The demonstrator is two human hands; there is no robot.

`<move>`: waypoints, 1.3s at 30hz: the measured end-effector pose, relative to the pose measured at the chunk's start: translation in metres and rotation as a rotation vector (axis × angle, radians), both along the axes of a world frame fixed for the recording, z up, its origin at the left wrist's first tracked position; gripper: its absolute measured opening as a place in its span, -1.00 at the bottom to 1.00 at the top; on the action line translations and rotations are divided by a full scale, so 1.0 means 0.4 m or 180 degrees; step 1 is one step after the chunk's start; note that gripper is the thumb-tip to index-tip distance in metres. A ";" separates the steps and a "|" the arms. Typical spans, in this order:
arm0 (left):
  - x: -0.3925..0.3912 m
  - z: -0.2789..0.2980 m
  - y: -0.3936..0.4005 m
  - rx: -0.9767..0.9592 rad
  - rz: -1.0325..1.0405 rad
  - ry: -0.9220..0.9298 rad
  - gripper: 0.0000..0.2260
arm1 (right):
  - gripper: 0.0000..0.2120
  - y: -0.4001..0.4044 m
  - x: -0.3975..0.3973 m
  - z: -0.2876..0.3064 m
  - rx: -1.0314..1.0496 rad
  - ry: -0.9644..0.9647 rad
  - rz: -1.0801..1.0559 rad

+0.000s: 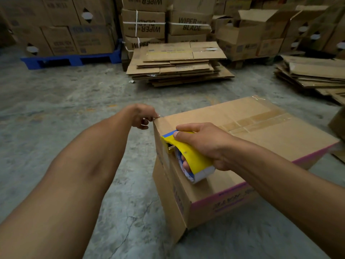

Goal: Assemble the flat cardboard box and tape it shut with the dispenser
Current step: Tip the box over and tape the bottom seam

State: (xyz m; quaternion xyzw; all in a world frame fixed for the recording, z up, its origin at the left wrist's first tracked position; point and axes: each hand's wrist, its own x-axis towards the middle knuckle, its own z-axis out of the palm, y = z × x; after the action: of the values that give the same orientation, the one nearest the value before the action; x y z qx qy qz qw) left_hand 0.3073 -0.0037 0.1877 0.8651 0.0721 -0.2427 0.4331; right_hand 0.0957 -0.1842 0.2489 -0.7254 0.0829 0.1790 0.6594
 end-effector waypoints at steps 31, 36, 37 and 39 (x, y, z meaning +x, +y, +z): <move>-0.048 -0.076 0.029 -0.0418 0.0610 0.0444 -0.78 | -0.61 0.018 0.005 0.011 -0.0266 0.0097 0.0172; -0.086 -0.114 -0.005 -0.0706 0.1140 -0.2222 -0.73 | -0.71 0.015 0.008 0.016 -0.0327 0.0140 0.0211; -0.118 -0.101 -0.008 -0.0622 0.0912 -0.2835 -0.67 | -0.73 0.016 0.009 0.019 -0.0366 0.0163 0.0264; -0.168 -0.091 0.000 -0.0376 -0.0177 -0.3394 -0.56 | -0.76 0.019 0.010 0.021 -0.0487 0.0267 0.0372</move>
State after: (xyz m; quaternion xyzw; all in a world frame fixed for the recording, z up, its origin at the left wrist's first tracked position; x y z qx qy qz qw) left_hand 0.2401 -0.0037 0.1513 0.8441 -0.1946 0.2153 0.4509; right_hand 0.0996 -0.1765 0.2574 -0.7691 0.0814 0.2406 0.5865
